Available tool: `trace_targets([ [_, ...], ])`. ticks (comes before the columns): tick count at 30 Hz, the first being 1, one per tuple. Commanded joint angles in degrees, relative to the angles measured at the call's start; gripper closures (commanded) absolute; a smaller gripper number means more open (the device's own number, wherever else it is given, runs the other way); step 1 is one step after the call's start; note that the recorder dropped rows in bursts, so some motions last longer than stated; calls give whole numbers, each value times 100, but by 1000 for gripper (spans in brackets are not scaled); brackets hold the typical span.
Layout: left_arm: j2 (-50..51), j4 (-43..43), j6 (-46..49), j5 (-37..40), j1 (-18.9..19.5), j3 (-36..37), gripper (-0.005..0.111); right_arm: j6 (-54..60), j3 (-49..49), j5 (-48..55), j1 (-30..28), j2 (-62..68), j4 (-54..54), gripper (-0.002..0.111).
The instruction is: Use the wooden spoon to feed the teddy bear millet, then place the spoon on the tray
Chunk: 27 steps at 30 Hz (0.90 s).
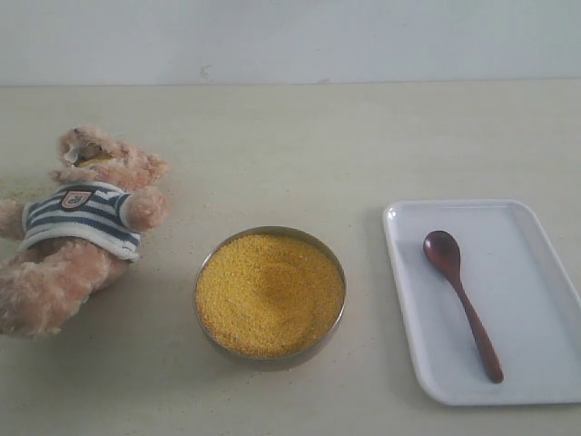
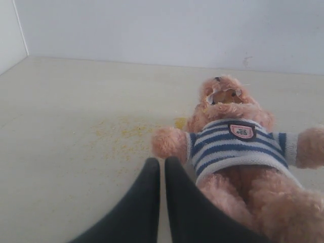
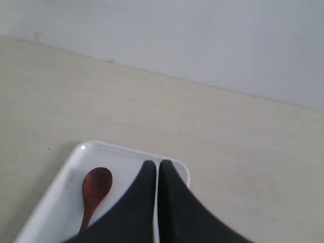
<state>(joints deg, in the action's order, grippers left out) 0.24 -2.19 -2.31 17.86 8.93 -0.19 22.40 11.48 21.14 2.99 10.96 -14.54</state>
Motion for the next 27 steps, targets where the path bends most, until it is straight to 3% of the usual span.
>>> trace_targets([
  [1, -24, -42, 40, -56, 15, 19, 101, 160, -663, -203, -338, -412, -359, 107],
  [4, -24, -42, 40, -56, 15, 19, 101, -86, -1148, -342, -335, -712, -359, 107],
  [17, -24, -32, 40, -47, 15, 19, 101, -793, -1148, 76, -297, -1096, -91, 107],
  [27, -24, -32, 40, -47, 15, 19, 101, -797, -1148, 64, 389, -1096, -65, 107],
])
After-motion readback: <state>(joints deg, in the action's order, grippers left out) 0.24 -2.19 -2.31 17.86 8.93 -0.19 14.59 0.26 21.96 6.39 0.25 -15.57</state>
